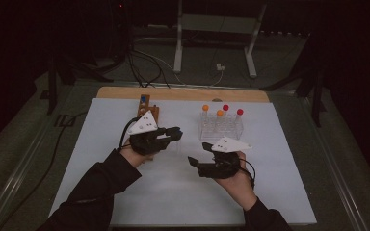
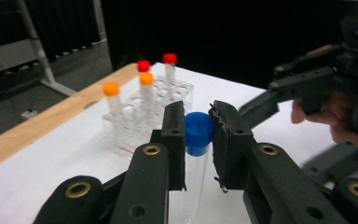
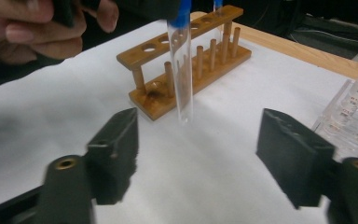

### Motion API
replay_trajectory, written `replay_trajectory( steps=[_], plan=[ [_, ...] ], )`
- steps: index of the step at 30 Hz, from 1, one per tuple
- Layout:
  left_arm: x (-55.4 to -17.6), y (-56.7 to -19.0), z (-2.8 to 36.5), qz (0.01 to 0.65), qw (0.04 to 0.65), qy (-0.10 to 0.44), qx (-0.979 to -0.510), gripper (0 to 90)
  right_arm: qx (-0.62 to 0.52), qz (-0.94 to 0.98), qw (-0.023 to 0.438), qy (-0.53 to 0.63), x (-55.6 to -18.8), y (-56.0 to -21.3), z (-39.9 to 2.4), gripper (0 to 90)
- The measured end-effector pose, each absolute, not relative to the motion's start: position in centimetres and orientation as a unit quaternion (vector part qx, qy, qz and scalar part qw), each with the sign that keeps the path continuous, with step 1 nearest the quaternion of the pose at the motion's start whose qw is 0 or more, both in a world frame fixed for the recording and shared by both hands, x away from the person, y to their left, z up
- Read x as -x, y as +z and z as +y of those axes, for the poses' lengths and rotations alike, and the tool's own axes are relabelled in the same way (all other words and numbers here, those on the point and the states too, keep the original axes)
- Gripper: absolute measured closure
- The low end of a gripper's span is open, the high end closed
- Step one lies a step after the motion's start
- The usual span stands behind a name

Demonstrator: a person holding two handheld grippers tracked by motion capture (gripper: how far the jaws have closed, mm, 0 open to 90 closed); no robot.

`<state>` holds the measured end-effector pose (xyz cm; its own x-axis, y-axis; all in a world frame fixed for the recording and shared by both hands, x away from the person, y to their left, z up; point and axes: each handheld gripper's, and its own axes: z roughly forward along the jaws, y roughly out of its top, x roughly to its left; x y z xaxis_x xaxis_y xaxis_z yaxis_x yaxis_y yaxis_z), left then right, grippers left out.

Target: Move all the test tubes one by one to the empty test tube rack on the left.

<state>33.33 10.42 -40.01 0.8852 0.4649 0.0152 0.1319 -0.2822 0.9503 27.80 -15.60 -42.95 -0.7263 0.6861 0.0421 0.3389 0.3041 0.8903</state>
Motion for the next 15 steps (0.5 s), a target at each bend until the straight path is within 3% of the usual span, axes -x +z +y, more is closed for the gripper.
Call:
replay_trajectory(
  steps=[9,15],
  plan=[
    [-35.0,-38.7,12.7,0.213,0.567,0.178,-0.775,77.2,-0.309,0.786,0.169,0.508,-27.7,-42.9,-15.7,3.3],
    [-36.2,-38.2,14.1,0.232,0.56,0.2,-0.77,77.2,-0.305,0.787,0.172,0.508,-27.7,-43.0,-15.9,0.3]
  ],
)
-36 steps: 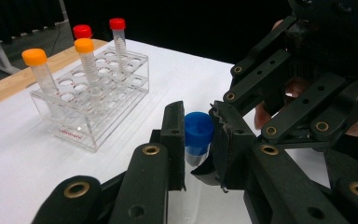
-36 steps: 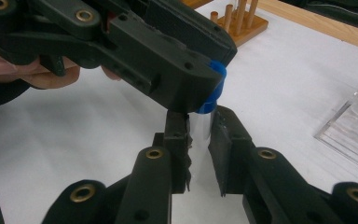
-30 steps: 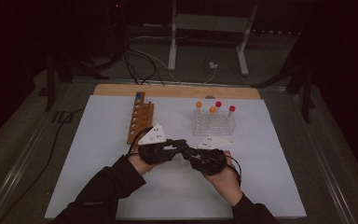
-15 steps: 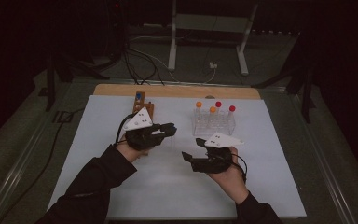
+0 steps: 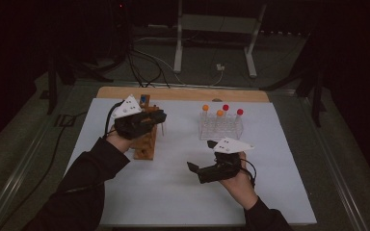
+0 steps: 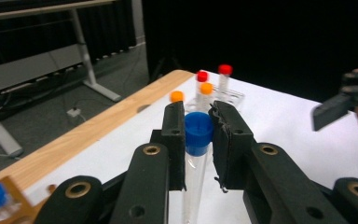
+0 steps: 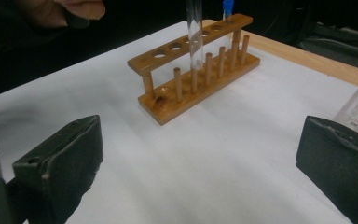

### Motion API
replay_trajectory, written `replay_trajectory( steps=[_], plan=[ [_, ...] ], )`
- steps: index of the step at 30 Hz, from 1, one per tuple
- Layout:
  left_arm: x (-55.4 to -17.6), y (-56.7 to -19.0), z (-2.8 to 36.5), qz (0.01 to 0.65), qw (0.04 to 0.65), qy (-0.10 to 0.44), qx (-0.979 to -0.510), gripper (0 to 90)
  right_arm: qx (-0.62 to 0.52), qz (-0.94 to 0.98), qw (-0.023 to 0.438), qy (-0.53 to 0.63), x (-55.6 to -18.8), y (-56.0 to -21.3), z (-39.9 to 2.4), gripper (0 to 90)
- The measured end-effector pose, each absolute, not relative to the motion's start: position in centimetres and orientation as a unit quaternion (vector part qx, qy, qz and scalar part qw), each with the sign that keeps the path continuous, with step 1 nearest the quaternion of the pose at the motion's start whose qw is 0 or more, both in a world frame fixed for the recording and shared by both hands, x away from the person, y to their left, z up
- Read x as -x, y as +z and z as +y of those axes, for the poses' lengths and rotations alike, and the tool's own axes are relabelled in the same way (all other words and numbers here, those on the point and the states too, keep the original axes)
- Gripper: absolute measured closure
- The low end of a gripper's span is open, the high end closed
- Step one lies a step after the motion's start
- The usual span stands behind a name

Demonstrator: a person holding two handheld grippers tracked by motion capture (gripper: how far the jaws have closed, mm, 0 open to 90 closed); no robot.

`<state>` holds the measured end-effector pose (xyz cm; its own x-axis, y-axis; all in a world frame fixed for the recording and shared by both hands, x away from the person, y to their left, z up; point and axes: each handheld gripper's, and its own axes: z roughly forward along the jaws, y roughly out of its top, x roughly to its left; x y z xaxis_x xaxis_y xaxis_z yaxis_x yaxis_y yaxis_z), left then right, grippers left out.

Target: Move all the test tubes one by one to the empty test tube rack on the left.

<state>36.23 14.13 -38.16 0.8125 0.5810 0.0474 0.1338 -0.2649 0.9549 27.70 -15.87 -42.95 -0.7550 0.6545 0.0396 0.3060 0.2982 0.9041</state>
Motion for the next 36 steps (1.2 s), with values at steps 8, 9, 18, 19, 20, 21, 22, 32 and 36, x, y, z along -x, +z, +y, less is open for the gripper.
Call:
replay_trajectory(
  steps=[8,9,18,19,20,21,22,32,36],
  plan=[
    [-38.1,-37.0,16.0,0.256,0.557,0.23,-0.756,77.2,-0.307,0.78,0.17,0.518,-27.7,-42.8,-16.2,0.0],
    [-38.4,-36.9,16.2,0.262,0.557,0.234,-0.752,77.2,-0.307,0.779,0.169,0.519,-27.7,-42.7,-16.2,0.0],
    [-40.7,-36.4,17.9,0.293,0.55,0.263,-0.736,77.2,-0.305,0.78,0.171,0.518,-27.7,-42.8,-16.3,0.0],
    [-41.0,-36.5,18.1,0.298,0.55,0.265,-0.734,77.2,-0.305,0.781,0.172,0.517,-27.7,-42.8,-16.3,0.0],
    [-41.2,-36.5,18.2,0.302,0.55,0.268,-0.731,77.2,-0.305,0.781,0.172,0.517,-27.8,-42.8,-16.3,0.0],
    [-41.5,-36.6,18.4,0.306,0.549,0.269,-0.73,77.2,-0.305,0.782,0.17,0.517,-27.8,-42.8,-16.3,0.0],
    [-41.8,-36.7,18.4,0.31,0.545,0.273,-0.73,77.2,-0.305,0.781,0.17,0.517,-27.7,-42.8,-16.3,0.0],
    [-44.5,-38.9,18.6,0.338,0.513,0.297,-0.731,77.1,-0.303,0.782,0.17,0.518,-27.8,-42.8,-16.4,0.0],
    [-45.2,-39.7,18.9,0.351,0.514,0.293,-0.725,77.1,-0.303,0.78,0.171,0.52,-27.8,-42.8,-16.5,0.0]
  ],
)
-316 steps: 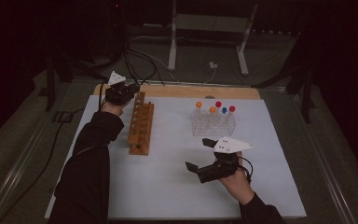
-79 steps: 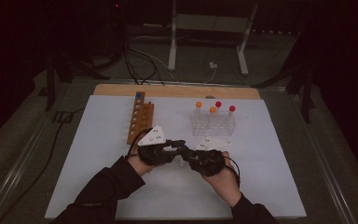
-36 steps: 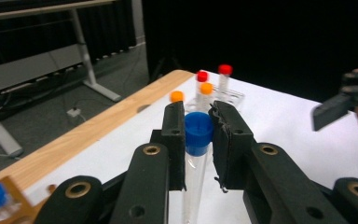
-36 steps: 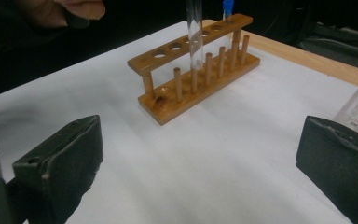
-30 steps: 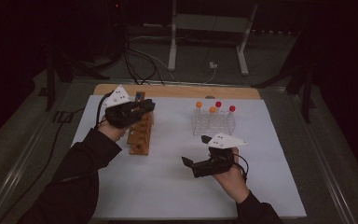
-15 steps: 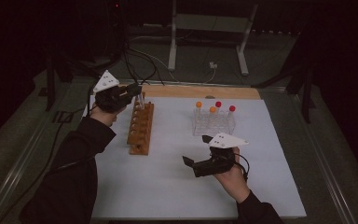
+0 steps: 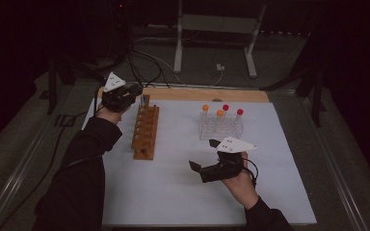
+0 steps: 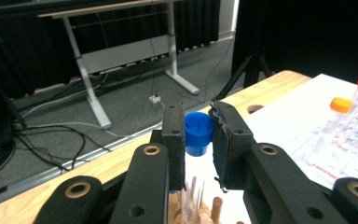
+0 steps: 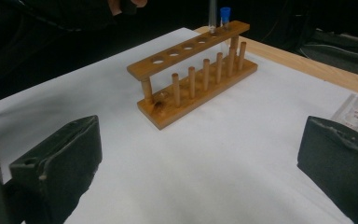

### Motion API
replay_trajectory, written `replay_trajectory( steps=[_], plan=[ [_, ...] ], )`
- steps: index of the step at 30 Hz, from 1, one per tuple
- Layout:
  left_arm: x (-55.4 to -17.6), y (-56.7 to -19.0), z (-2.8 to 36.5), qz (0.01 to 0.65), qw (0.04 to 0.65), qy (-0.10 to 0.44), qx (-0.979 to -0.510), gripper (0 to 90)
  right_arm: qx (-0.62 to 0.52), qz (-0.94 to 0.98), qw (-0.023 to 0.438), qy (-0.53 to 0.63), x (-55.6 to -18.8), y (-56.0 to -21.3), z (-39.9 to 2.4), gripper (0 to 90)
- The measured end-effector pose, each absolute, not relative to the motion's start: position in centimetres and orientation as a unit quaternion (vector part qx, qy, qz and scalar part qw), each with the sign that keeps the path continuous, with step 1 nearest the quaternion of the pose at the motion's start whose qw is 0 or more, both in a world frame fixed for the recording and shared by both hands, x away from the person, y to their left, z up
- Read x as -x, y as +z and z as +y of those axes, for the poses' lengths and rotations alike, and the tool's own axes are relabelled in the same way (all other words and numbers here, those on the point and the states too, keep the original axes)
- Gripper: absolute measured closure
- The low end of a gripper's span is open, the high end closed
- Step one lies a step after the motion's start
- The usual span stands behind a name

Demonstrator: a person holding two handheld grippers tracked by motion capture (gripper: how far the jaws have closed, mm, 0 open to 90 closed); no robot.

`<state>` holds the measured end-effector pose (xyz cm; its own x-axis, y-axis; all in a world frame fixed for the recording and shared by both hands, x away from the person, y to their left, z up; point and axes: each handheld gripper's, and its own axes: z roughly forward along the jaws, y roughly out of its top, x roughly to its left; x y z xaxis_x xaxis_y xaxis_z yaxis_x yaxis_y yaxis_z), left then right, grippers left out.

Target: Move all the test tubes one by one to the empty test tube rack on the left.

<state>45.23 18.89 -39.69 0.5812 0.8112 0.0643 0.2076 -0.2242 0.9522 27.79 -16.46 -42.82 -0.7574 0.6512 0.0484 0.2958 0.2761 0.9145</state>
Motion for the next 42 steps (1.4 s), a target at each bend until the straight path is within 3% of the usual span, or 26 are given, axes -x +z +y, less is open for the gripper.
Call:
replay_trajectory(
  steps=[23,42],
  plan=[
    [-46.3,-44.2,18.4,0.387,0.495,0.266,-0.731,77.2,-0.302,0.774,0.174,0.528,-27.7,-42.9,-16.8,0.0],
    [-46.5,-45.5,18.3,0.391,0.483,0.265,-0.737,77.1,-0.299,0.781,0.171,0.521,-28.2,-43.0,-17.2,0.0]
  ],
)
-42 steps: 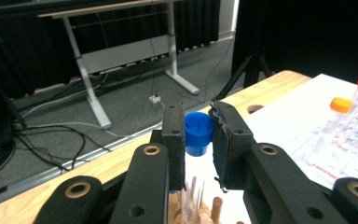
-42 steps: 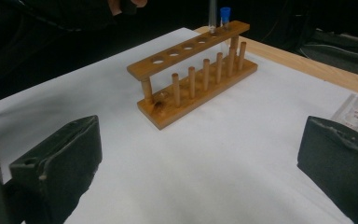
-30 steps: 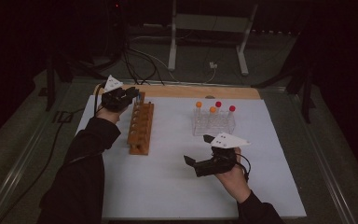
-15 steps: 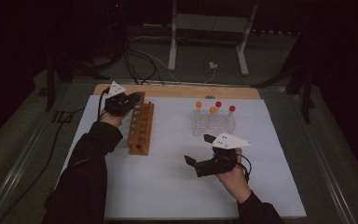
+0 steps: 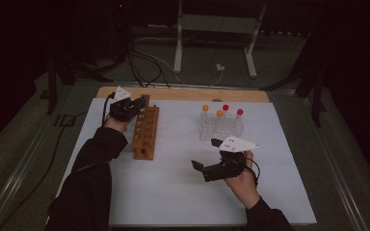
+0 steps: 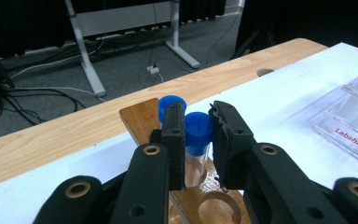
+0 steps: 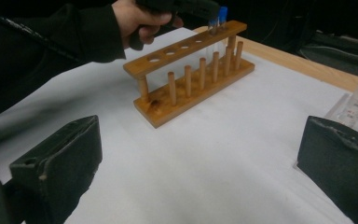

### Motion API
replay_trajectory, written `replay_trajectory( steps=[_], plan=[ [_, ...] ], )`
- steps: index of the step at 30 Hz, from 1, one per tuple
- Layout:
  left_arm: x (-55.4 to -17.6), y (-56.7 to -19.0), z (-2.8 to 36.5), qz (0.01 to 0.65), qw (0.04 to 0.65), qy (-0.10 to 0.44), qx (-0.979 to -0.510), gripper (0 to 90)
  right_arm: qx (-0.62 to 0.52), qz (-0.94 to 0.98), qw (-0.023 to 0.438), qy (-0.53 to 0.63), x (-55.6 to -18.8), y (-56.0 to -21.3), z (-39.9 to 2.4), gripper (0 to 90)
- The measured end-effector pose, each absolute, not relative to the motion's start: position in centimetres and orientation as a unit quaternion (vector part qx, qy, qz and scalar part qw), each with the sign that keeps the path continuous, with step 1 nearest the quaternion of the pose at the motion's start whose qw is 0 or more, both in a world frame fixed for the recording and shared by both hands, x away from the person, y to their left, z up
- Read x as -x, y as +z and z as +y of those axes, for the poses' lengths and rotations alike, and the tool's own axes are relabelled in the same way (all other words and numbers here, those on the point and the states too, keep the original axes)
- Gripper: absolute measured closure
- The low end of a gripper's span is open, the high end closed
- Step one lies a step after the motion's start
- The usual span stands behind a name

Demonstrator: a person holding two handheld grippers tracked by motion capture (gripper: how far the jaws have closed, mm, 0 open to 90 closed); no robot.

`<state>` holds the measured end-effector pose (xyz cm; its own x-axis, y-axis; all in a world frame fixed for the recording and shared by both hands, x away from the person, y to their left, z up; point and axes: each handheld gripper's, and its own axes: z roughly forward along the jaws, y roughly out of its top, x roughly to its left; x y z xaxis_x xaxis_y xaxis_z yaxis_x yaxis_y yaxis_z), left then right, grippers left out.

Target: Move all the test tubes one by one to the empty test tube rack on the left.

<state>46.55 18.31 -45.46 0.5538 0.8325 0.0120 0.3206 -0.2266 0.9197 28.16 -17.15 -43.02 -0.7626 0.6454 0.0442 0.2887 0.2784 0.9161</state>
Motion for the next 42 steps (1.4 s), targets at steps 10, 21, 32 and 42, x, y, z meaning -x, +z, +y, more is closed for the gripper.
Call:
replay_trajectory(
  steps=[10,21,32,42],
  plan=[
    [-46.6,-45.5,18.3,0.39,0.475,0.256,-0.746,76.7,-0.295,0.775,0.178,0.53,-27.9,-42.5,-17.4,0.0],
    [-44.8,-43.7,19.0,0.378,0.499,0.233,-0.744,36.2,-0.273,0.766,0.195,0.548,-28.3,-41.0,-18.1,0.0],
    [-38.8,-41.2,19.4,0.323,0.55,0.186,-0.747,2.7,-0.331,0.747,0.217,0.534,-31.5,-40.3,-20.2,0.0],
    [-33.0,-41.7,18.6,0.27,0.564,0.171,-0.762,2.6,-0.403,0.739,0.231,0.488,-35.7,-42.7,-20.7,0.0]
  ],
)
